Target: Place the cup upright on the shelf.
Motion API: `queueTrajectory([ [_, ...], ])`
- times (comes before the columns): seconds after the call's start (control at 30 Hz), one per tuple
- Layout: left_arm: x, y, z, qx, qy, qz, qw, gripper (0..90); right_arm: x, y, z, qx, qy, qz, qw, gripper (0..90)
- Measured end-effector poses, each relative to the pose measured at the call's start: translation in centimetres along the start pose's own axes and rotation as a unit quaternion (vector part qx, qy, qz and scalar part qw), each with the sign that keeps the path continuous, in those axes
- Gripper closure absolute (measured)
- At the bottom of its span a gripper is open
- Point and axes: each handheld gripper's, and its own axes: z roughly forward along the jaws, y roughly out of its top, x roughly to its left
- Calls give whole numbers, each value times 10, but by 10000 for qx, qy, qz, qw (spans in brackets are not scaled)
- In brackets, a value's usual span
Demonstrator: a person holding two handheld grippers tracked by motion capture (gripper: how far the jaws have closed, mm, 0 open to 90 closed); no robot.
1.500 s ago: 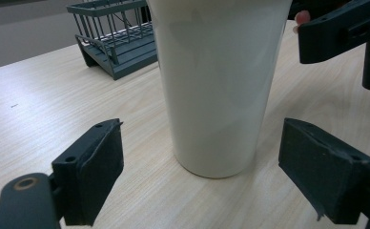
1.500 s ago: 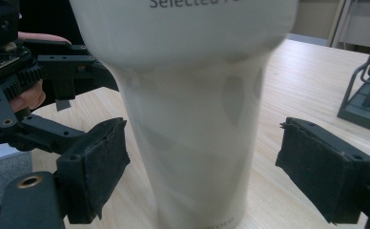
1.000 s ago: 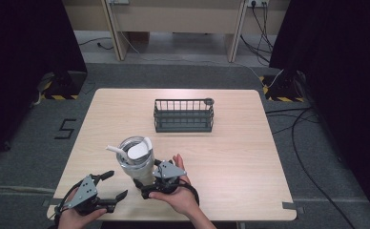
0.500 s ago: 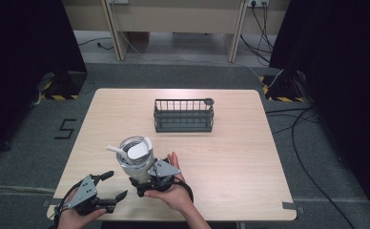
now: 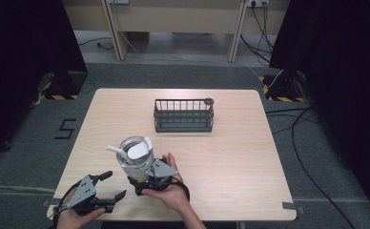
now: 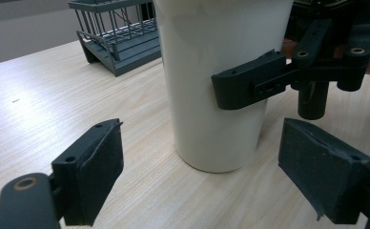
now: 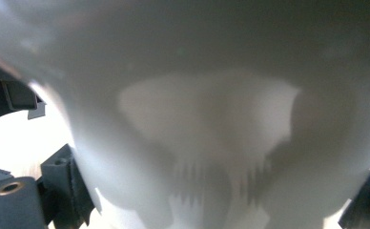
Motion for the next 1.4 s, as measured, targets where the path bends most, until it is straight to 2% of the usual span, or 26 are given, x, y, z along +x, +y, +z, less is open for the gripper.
queueTrajectory([
  [0.2, 0, 0, -1, -4, -4, -9, 10000, 147, 0, 1, 0, 32, 2, -26, 10000, 110],
  [0.4, 1, 0, -1, -38, 2, 8, 10000, 147, -1, 5, -2, -23, 20, 126, 9999, 111],
  [0.5, 1, 0, -1, -37, 5, 7, 10000, 147, -2, 8, -3, -47, -21, 50, 10000, 111],
  [0.57, 2, 1, -1, -73, 52, 95, 9999, 147, -2, 12, -5, -54, -44, 69, 10000, 111],
  [0.67, 1, 0, -1, -44, 9, 8, 10000, 147, -4, 15, -7, -67, -63, 49, 9999, 111],
  [0.7, 2, 1, -1, -78, 51, 102, 9999, 147, -5, 17, -7, -72, -81, 21, 9999, 111],
  [0.73, 2, 1, -1, -80, 50, 100, 9999, 147, -6, 20, -8, -81, -106, 17, 9999, 111],
  [0.77, 1, 0, -1, -44, 14, 7, 10000, 148, -7, 21, -9, -76, -120, 6, 9999, 111],
  [1.4, 1, 0, -2, -64, 16, -11, 10000, 149, -29, 41, -19, -178, -467, 78, 9987, 112],
])
